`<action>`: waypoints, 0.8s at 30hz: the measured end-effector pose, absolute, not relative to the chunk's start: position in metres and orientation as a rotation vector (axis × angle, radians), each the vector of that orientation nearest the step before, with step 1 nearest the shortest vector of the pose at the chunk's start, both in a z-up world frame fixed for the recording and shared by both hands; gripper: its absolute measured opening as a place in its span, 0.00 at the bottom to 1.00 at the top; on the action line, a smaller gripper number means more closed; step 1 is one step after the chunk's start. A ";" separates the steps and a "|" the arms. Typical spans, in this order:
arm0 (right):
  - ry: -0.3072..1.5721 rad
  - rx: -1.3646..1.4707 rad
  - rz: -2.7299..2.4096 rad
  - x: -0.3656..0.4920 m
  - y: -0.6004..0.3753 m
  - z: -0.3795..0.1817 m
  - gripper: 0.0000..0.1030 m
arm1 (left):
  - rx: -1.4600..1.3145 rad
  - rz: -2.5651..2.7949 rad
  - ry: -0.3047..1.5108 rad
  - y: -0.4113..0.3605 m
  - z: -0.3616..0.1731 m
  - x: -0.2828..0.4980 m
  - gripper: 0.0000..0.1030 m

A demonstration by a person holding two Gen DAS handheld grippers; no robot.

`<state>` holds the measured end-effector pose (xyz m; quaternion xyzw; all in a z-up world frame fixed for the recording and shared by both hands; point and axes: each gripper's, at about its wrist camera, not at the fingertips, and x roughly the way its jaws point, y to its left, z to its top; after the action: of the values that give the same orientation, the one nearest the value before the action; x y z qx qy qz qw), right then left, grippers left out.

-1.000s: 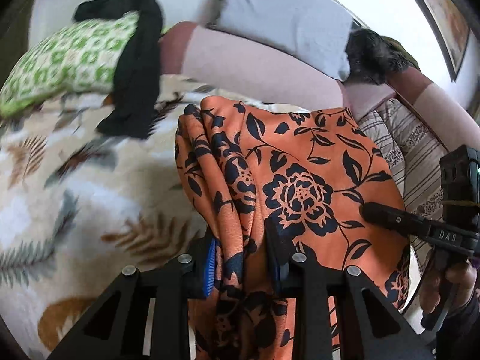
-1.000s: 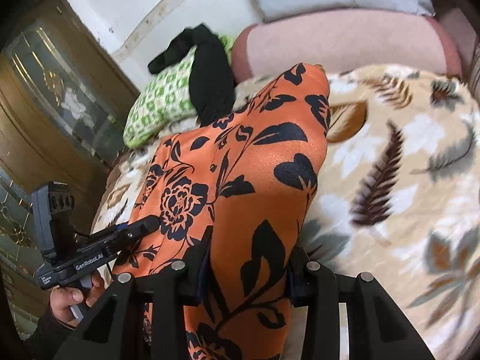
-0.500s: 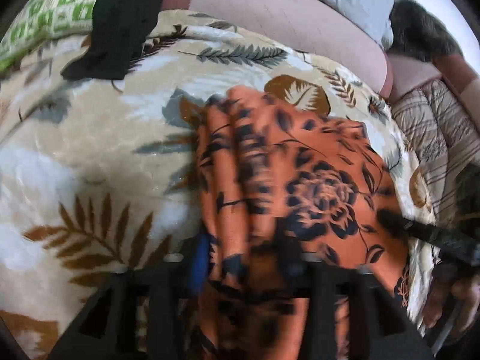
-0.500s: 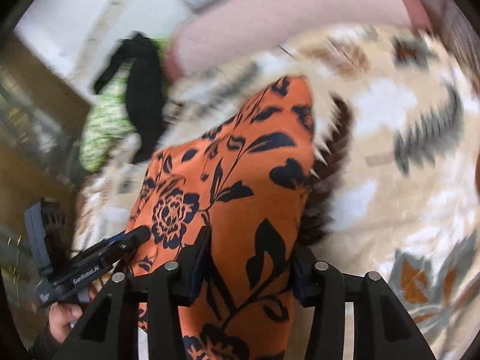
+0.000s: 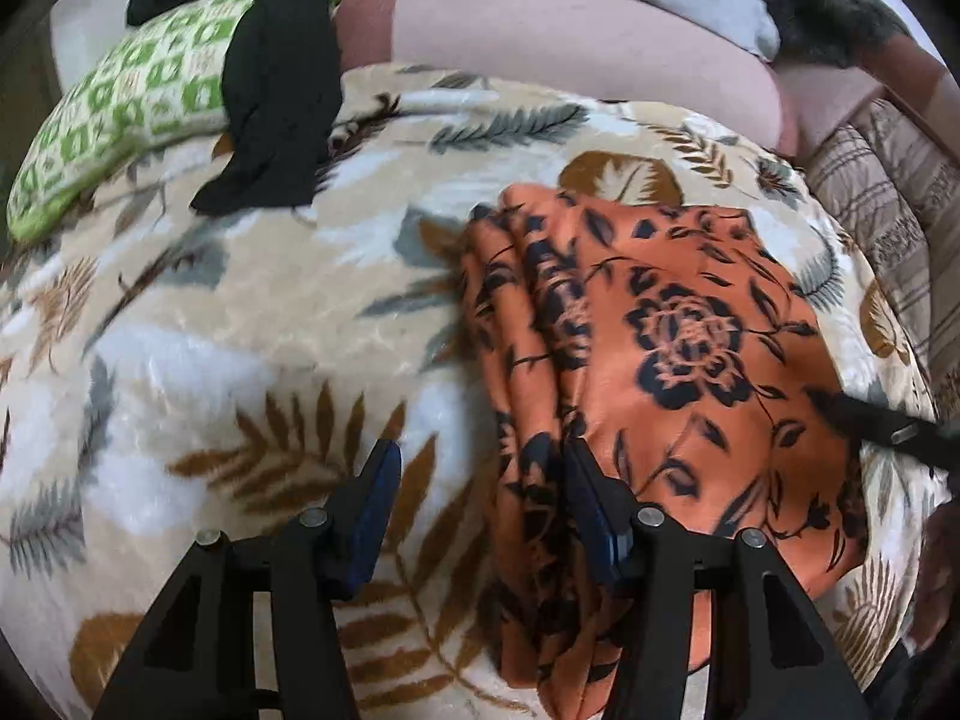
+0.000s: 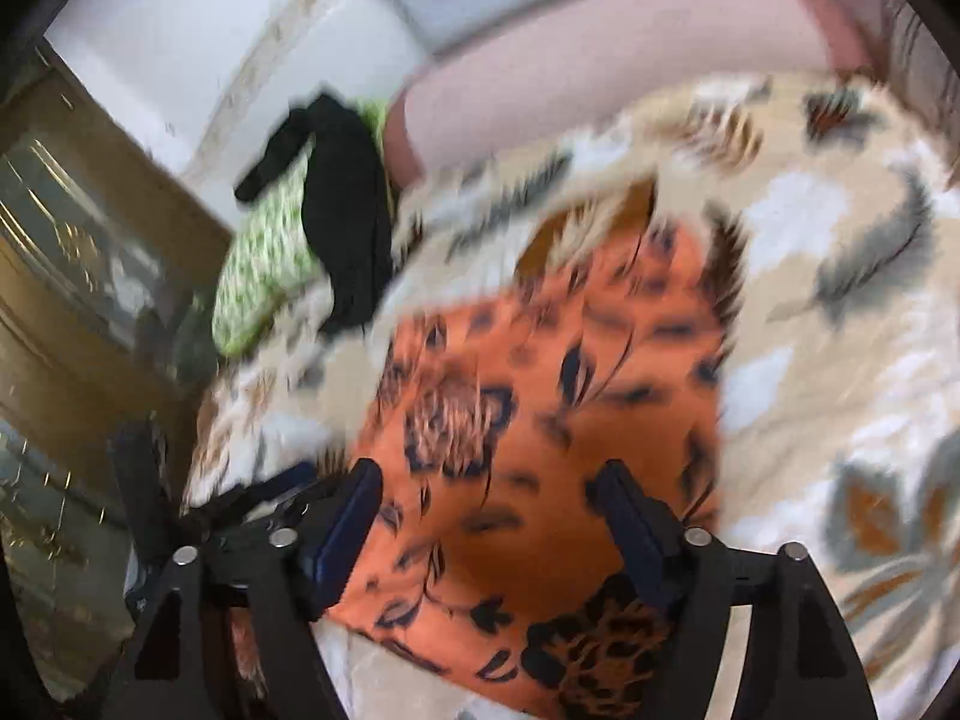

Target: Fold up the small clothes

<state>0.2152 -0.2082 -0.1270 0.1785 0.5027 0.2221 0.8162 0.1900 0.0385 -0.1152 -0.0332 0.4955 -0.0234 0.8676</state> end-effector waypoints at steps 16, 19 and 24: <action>1.040 0.354 0.381 0.200 -0.200 -0.107 0.81 | -0.056 -0.021 1.017 0.040 -0.100 0.162 0.60; 0.970 0.356 0.403 0.207 -0.203 -0.090 0.81 | -0.072 -0.045 0.978 0.037 -0.093 0.158 0.63; 1.032 0.424 0.338 0.250 -0.212 -0.124 0.83 | -0.054 -0.035 1.068 0.028 -0.121 0.166 0.69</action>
<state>0.2498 -0.2125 -0.1238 0.2004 0.4871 0.1597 0.8349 0.1662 0.0278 -0.1215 -0.0257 0.5091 -0.0167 0.8602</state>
